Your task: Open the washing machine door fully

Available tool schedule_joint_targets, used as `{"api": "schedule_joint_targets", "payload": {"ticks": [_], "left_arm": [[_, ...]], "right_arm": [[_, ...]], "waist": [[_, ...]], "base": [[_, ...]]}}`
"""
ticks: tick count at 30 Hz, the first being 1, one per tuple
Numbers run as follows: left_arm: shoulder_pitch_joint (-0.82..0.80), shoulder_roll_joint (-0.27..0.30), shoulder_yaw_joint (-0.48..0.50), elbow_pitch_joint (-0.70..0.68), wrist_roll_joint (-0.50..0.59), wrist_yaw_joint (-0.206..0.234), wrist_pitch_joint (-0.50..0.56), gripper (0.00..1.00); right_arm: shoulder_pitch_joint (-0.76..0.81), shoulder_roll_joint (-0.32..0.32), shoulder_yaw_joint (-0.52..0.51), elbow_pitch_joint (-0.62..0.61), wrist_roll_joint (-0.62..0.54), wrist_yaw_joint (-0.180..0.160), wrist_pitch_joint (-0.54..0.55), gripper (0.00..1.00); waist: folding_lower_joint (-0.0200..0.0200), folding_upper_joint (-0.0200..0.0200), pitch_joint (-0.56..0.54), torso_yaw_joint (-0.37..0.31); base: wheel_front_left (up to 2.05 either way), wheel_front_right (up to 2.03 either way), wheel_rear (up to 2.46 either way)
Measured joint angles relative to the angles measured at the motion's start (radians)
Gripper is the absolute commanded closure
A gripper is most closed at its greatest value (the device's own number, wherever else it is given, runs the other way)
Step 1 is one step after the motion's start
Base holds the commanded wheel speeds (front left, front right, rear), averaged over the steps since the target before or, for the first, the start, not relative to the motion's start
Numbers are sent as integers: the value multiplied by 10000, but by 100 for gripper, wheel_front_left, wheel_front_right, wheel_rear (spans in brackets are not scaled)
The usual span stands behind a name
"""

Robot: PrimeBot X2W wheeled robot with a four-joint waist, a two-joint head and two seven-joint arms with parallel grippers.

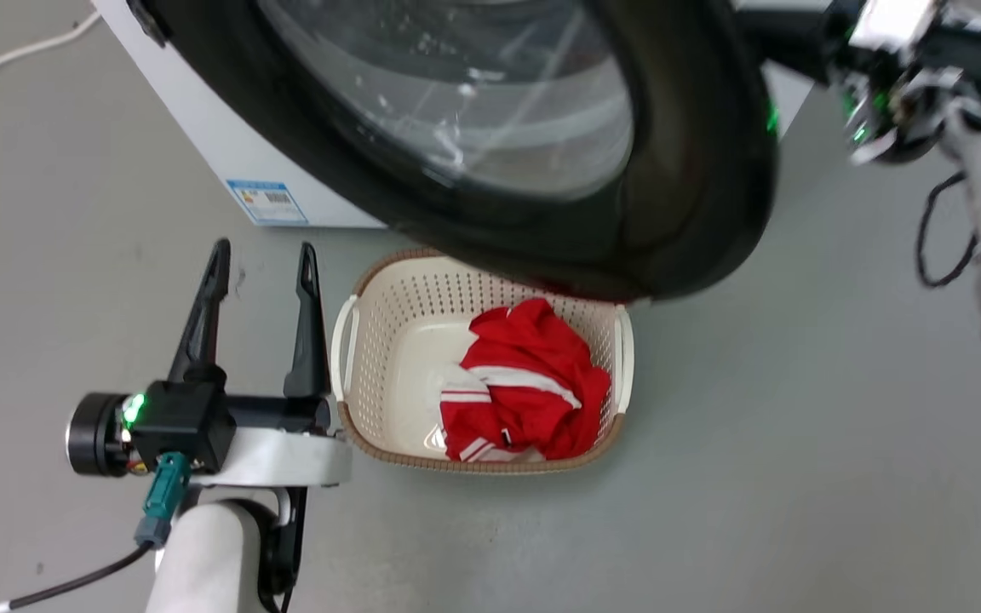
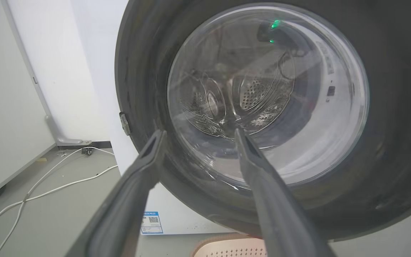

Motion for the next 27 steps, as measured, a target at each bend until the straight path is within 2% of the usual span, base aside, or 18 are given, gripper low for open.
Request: {"api": "schedule_joint_targets", "payload": {"ticks": [7, 14, 27], "left_arm": [[778, 0, -98, 182, -19, 21, 0, 0], [1302, -2, -368, 303, -157, 109, 0, 0], [1654, 0, -581, 376, -255, 207, 0, 0]], "right_arm": [[1765, 614, 217, -1206, 451, 0, 876, 100], [3303, 982, 370, -2389, 857, 0, 1289, 100], [5083, 1455, 1139, -4161, 1371, 0, 1419, 100]], "waist": [[0, 0, -1019, -124], [-1, 0, -1794, -168], [-2, 0, -2348, -93]], "base": [[0, 0, 0], [0, 0, 0], [0, 0, 0]]}}
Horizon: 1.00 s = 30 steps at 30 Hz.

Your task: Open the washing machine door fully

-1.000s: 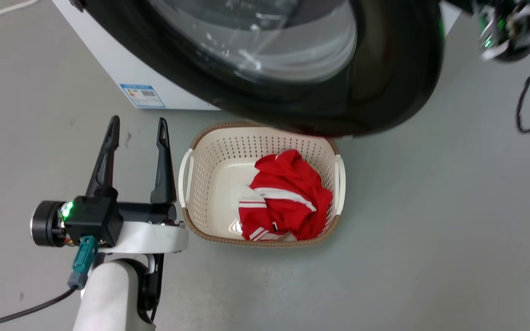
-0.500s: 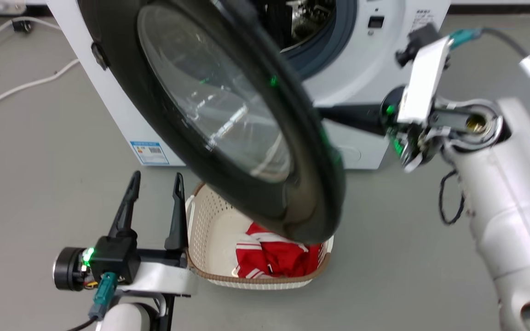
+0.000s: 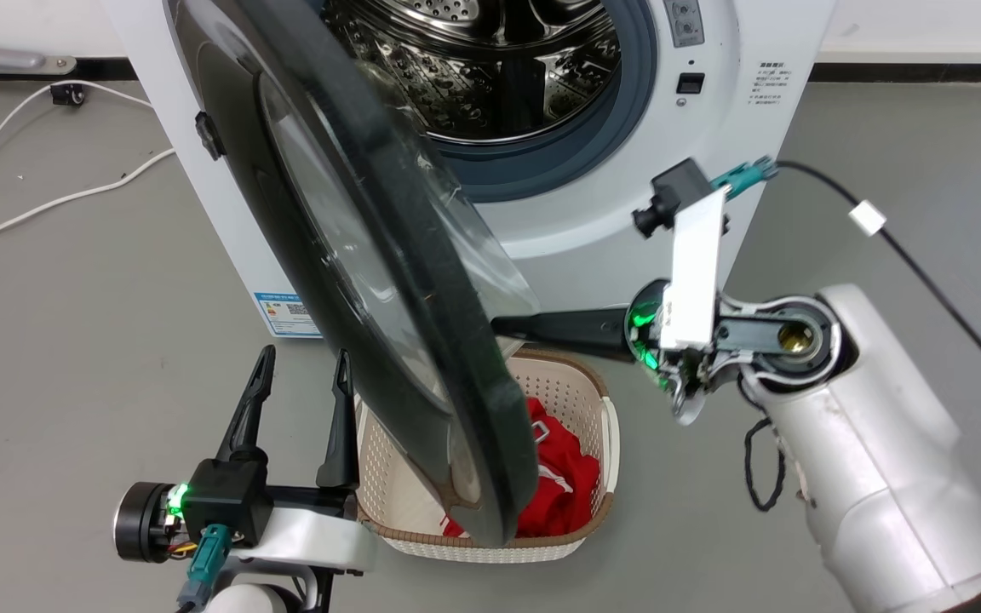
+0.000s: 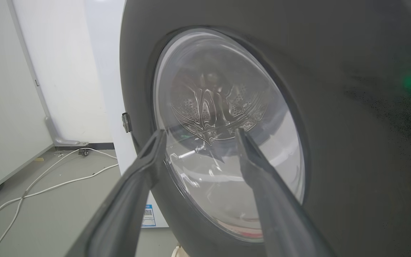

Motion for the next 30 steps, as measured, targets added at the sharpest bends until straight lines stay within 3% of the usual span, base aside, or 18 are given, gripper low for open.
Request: {"api": "schedule_joint_targets", "payload": {"ticks": [7, 13, 14, 15, 16, 25, 30], "left_arm": [[66, 0, -23, -8, -2, 4, 0, 0], [66, 0, 12, 2, -23, 73, 0, 0], [66, 0, 38, 4, -31, 94, 0, 0], [68, -2, 73, 8, -29, 107, 0, 0], [87, 0, 113, 2, -29, 138, 0, 0], [257, -2, 408, 54, 0, 155, 0, 0], [427, -2, 573, 84, 35, 184, 0, 0]], "right_arm": [[537, 63, 253, -612, 105, 2, -832, 100], [1220, 92, -761, -1179, -466, 2, -3866, 100], [1445, 81, -974, -1292, -688, 0, -4562, 68], [1648, 79, -1183, -1396, -905, 0, -5152, 26], [1862, 79, -1421, -1536, -1016, 0, -5726, 0], [4644, -196, -3262, -2690, -2284, 2, -9996, 0], [6297, -219, -3894, -3101, -3639, 0, -11670, 0]], "waist": [[0, 0, -72, -7], [1, 0, -131, 18], [0, 0, -149, 10], [0, 0, -176, -6], [0, 0, -200, -37], [1, 0, -419, -268], [1, 0, -578, -389]], "base": [[0, 0, 0], [0, 0, 0], [0, 0, 0], [0, 0, 0], [0, 0, 0], [0, 0, 0], [0, 0, 0]]}}
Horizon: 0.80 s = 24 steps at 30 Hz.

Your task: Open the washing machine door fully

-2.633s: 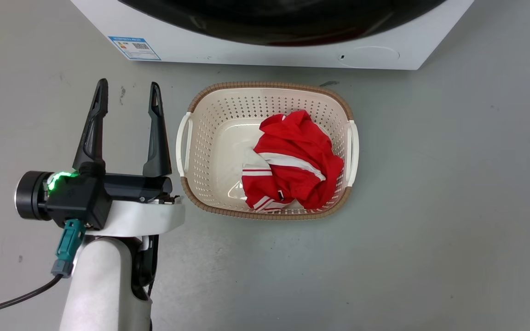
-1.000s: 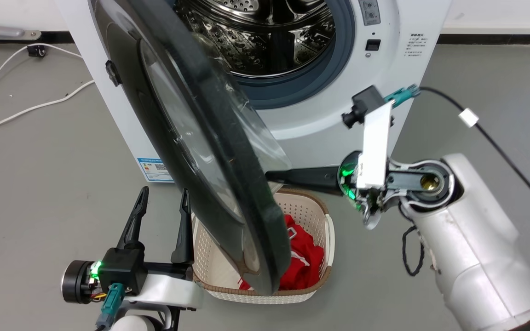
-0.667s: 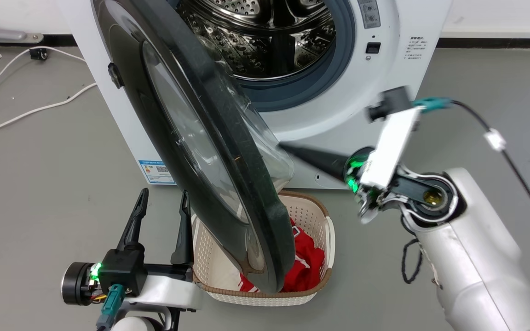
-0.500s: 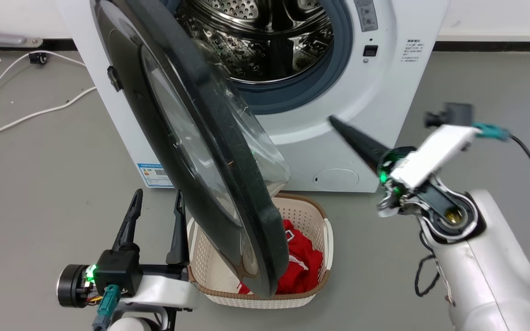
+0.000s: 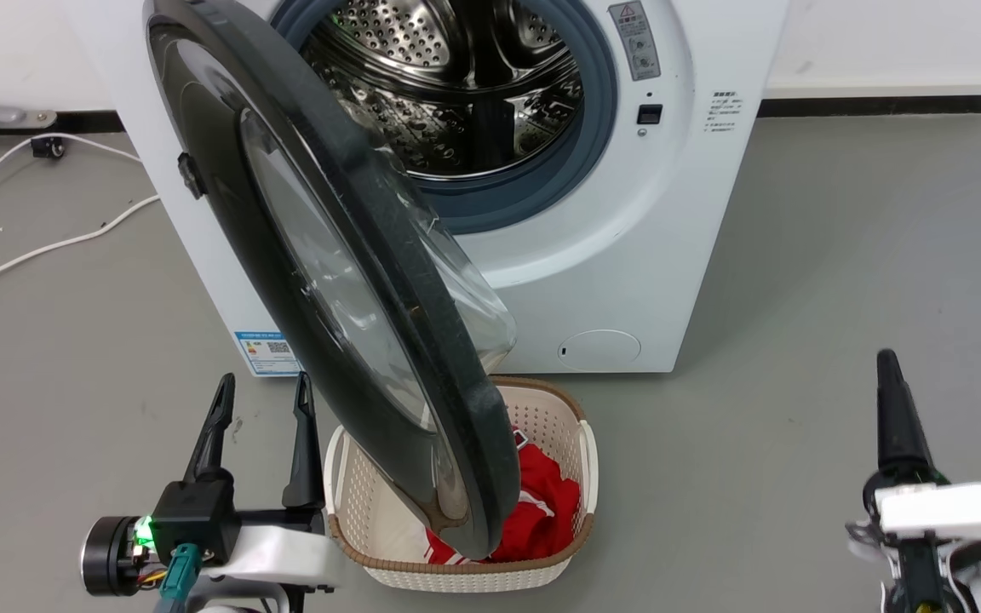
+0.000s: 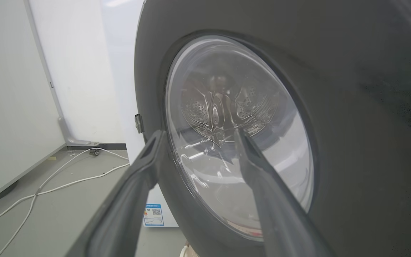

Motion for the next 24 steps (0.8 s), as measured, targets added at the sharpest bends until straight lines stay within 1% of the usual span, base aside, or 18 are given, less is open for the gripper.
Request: {"api": "schedule_joint_targets", "payload": {"ticks": [2, 6, 9, 10, 13, 14, 17, 24], "left_arm": [[54, 0, 81, -17, 44, 13, 0, 0], [186, 0, 184, -35, 81, 21, 0, 0], [186, 0, 236, -44, 142, -21, 0, 0], [185, 0, 263, -50, 161, -48, 0, 0], [180, 0, 267, -48, 215, -56, 0, 0], [180, 0, 267, -48, 219, -65, 0, 0], [179, 0, 286, -44, 238, -65, 0, 0], [179, 0, 290, -38, 299, -65, 0, 0]], "right_arm": [[431, -56, -88, -247, -947, 2, -456, 0], [912, -167, -548, -901, -3712, 2, -907, 0], [1078, -86, -1001, -1722, -6341, 2, -997, 0], [1266, 79, -1160, -2686, -8805, 2, -1018, 0], [1522, 219, -1106, -3465, -10634, 4, -1039, 0], [1668, 232, -1001, -3651, -11100, 4, -1039, 0], [2060, 297, -665, -3864, -11808, 4, -1039, 0], [2440, 301, -245, -3237, -11403, 4, -1039, 0]], "waist": [[0, 0, -56, -79], [0, 0, -118, -205], [0, 0, -139, -248], [0, 0, -138, -258], [0, 0, -153, -234], [0, 0, -162, -219], [0, 0, -187, -187], [1, 0, -199, -120]], "base": [[0, 0, 0], [0, 0, 0], [0, 0, 0], [0, 0, 0], [0, 0, 0], [0, 0, 0], [0, 0, 0], [0, 0, 0]]}}
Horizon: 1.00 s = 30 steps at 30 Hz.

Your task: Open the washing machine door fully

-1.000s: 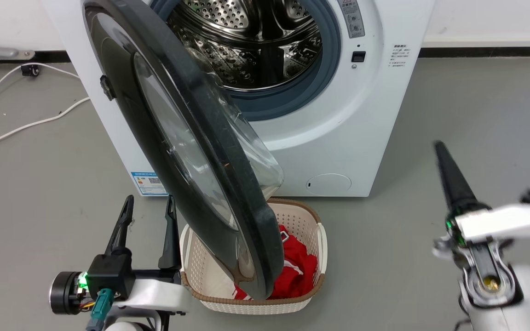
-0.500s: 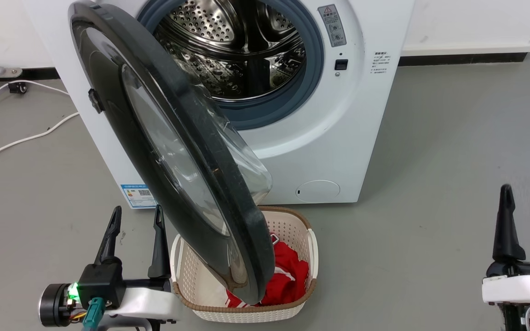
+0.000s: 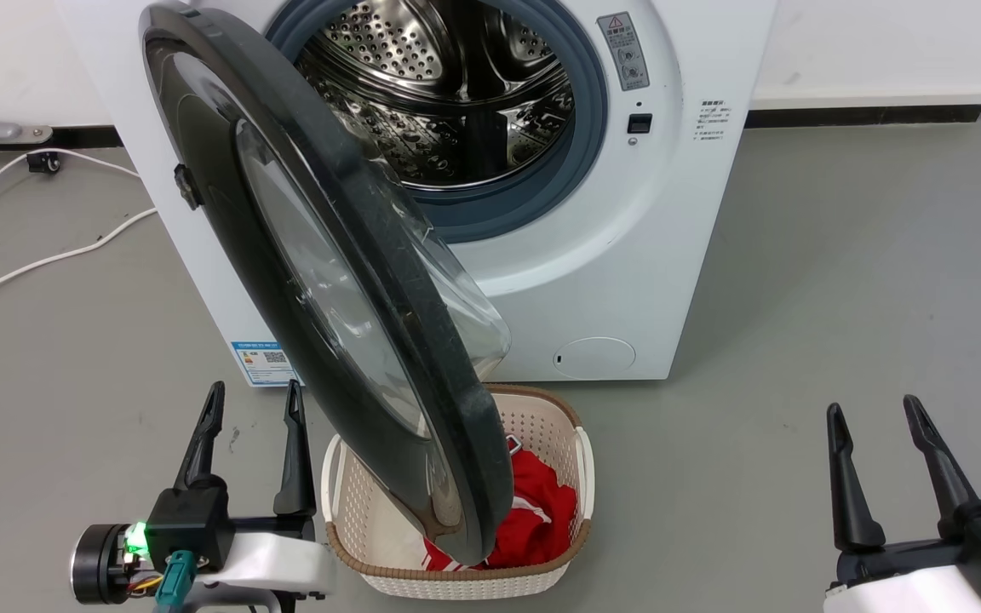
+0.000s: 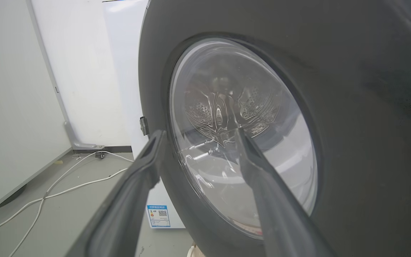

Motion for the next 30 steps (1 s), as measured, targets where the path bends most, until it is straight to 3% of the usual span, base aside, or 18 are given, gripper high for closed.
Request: {"api": "schedule_joint_targets", "payload": {"ticks": [11, 12, 13, 14, 24, 30], "left_arm": [[2, 0, 0, 33, 23, -105, 0, 0], [3, 0, -8, 46, 27, -138, 0, 24], [4, 0, -19, 65, 38, -161, 0, 69], [4, 0, -23, 79, 48, -167, 0, 100], [1, 0, -13, -142, 10, -242, 0, 100], [-271, 0, 242, -2050, -153, 17, 0, 100]], "right_arm": [[-22, 4, 15, 351, 384, 0, 0, 0], [-22, 4, 17, 362, 384, 0, -2, 0], [-22, 4, 17, 378, 399, 0, 0, 0], [-22, 4, 25, 397, 441, 0, 0, 0], [-27, 4, 50, 453, 573, 0, 0, 0], [-40, 6, 25, 458, 631, 0, 0, 0]], "waist": [[0, 0, -27, 8], [0, 0, -28, 8], [0, 0, -29, 8], [0, 0, -29, 8], [0, 0, -22, 4], [0, 0, -6, 11]], "base": [[0, 0, 0], [0, 0, 0], [0, 0, 0], [0, 0, 0], [0, 0, 0], [0, 0, 0]]}}
